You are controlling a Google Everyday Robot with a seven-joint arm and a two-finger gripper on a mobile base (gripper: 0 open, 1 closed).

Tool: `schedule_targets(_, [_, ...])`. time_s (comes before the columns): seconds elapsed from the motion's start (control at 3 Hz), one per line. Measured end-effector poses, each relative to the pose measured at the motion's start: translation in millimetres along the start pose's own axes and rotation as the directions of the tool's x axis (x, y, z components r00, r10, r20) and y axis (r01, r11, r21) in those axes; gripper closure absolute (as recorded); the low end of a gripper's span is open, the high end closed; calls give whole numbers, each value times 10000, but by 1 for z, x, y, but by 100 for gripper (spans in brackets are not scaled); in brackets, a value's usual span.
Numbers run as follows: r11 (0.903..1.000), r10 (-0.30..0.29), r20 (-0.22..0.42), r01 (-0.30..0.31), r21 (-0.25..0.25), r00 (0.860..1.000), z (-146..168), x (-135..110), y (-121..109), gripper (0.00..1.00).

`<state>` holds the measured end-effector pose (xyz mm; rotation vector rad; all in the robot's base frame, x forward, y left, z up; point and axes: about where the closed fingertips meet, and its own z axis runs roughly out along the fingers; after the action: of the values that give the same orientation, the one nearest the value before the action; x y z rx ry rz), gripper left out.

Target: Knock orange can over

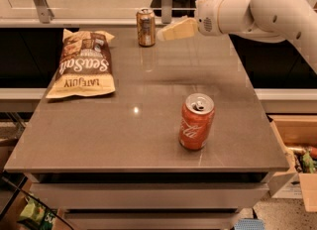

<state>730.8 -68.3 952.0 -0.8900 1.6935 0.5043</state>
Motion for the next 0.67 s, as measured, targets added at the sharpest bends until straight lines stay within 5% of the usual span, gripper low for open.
schedule_targets(0.67, [9993, 329, 212, -325, -193, 9992, 38, 2, -4, 0])
